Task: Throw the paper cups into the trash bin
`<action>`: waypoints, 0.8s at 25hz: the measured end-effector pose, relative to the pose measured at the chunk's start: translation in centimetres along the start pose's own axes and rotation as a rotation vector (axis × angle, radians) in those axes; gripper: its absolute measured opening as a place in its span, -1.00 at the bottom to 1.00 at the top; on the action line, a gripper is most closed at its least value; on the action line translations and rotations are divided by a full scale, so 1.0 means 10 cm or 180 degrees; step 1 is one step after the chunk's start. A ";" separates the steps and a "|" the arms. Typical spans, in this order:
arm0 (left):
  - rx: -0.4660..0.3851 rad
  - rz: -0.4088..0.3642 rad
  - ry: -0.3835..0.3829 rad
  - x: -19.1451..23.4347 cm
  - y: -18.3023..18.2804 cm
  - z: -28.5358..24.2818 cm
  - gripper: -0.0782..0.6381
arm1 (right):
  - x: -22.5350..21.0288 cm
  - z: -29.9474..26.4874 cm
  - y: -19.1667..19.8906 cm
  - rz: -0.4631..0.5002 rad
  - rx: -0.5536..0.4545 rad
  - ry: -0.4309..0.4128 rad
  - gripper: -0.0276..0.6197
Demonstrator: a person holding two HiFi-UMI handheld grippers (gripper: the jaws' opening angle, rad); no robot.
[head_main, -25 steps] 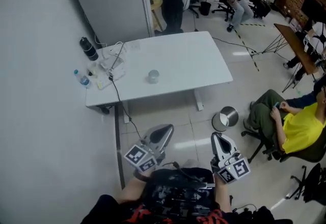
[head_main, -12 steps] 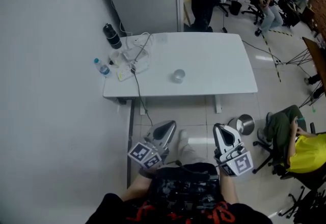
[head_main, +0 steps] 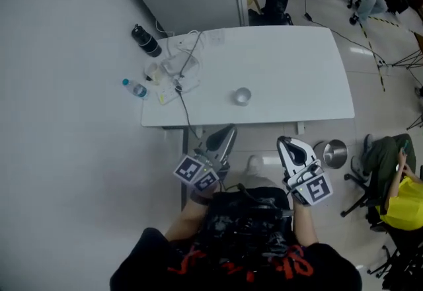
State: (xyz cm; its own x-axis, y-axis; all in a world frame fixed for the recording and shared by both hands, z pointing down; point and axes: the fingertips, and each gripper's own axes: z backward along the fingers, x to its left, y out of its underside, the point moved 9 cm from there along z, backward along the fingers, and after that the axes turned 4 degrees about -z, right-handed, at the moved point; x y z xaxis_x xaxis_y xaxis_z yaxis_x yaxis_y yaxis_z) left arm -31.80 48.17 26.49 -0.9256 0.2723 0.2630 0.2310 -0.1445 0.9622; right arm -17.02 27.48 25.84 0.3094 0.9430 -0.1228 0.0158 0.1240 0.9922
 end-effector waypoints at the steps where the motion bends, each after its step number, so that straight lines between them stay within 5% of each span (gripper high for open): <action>1: 0.0000 0.0022 0.0007 0.06 -0.03 -0.16 -0.80 | -0.09 -0.06 0.03 -0.0020 -0.0009 -0.0001 -0.91; 7: 0.0141 -0.0102 0.0121 0.29 -0.24 -0.86 -0.80 | -0.46 -0.32 0.20 -0.0139 -0.0001 0.0106 -0.91; 15: 0.0349 -0.0041 0.0139 0.79 -0.28 -1.08 -0.80 | -0.64 -0.78 0.40 -0.0352 0.0443 0.0368 -0.91; 20: 0.0269 -0.0042 0.0104 1.17 -0.35 -1.05 -0.80 | -0.61 -1.20 0.34 -0.0102 0.0506 0.0228 -0.91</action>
State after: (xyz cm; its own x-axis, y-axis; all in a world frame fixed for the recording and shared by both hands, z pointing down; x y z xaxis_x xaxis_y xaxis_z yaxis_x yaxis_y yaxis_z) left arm -46.56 41.85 25.43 -0.9376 0.2422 0.2493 0.2420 -0.0601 0.9684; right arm -30.28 25.88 29.69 0.2377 0.9597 -0.1501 0.1766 0.1093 0.9782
